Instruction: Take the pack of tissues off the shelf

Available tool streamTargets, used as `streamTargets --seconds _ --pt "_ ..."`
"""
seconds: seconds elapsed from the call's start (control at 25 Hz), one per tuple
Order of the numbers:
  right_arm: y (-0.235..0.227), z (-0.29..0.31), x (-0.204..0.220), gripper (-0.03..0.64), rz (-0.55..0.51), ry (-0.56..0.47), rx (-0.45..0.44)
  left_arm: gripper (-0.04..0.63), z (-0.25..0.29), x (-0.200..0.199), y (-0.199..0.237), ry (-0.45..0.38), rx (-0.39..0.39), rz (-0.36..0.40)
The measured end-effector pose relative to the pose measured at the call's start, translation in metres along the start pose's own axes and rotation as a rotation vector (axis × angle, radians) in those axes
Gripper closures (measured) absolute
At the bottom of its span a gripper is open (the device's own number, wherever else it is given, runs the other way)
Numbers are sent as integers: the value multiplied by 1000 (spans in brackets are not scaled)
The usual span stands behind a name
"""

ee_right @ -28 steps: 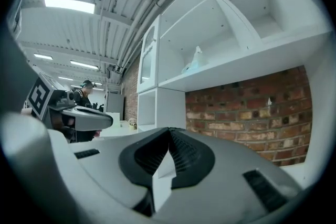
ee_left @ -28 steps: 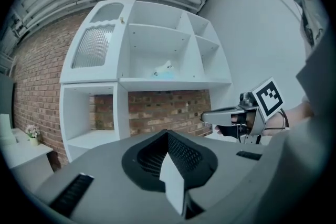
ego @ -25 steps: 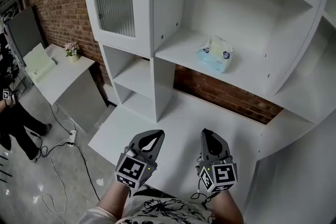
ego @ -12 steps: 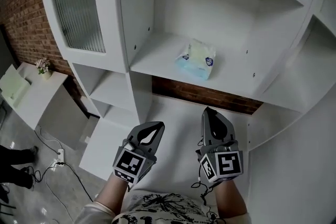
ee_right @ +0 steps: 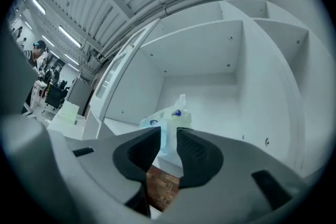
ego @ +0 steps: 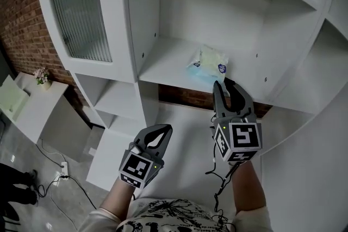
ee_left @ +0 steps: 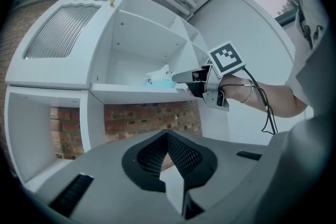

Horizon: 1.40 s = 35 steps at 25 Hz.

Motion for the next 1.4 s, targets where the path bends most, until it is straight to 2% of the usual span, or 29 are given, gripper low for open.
streamTargets --seconds 0.12,0.24,0.72,1.08,1.4 --pt "-2 3 -2 579 -5 0 26 582 -4 0 6 -1 -8 -2" --pt "-1 0 -6 601 -4 -20 40 583 -8 2 12 1 -17 -5" --pt "40 -37 -1 606 -33 -66 11 583 -30 14 14 20 -34 -27" --pt "83 -71 36 606 -16 -42 -32 582 -55 30 13 43 -63 -56" --pt "105 -81 104 607 10 105 -56 581 -68 42 12 50 -82 -86"
Point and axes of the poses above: the fingertips, and each gripper's own axes: z forward along the fingers, y to its left, x out of its underside, the point moved 3 cm from there along -z, backward along the fingers, and after that the axes turned 4 degrees about y, right-handed, at the moved point
